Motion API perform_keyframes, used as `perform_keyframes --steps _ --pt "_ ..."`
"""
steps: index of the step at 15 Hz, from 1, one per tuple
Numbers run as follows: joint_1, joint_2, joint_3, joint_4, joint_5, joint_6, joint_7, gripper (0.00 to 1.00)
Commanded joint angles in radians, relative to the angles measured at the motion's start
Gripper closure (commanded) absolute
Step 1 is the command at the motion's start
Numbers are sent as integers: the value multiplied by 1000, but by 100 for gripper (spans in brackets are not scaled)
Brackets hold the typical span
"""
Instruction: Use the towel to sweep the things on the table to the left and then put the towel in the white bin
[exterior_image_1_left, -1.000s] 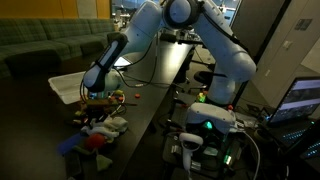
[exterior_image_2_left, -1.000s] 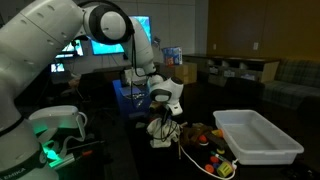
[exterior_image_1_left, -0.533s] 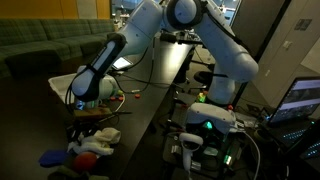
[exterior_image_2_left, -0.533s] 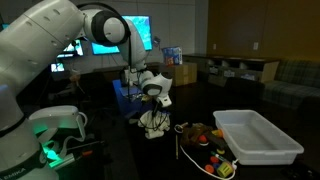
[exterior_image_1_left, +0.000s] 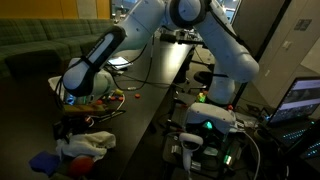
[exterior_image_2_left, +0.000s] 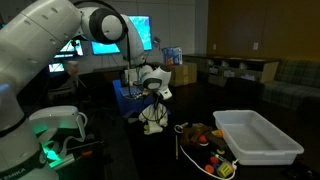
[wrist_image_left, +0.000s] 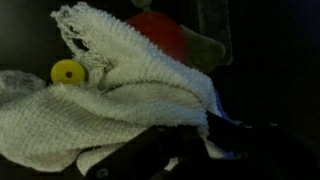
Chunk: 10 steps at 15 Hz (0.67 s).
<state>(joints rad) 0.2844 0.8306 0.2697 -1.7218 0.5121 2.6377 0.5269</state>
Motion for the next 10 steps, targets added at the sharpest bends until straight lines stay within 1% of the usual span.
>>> perform_keyframes --steps 1,4,6,9,10 --pt "3 -98 -37 -34 -23 12 -5 91" --pt "-14 -188 -66 -83 -35 31 -16 91" --pt "-42 -257 -78 -132 -28 46 -38 91" --pt "-105 -369 -86 -233 -3 83 -88 91" --pt "-141 -419 -78 -281 18 93 -119 91"
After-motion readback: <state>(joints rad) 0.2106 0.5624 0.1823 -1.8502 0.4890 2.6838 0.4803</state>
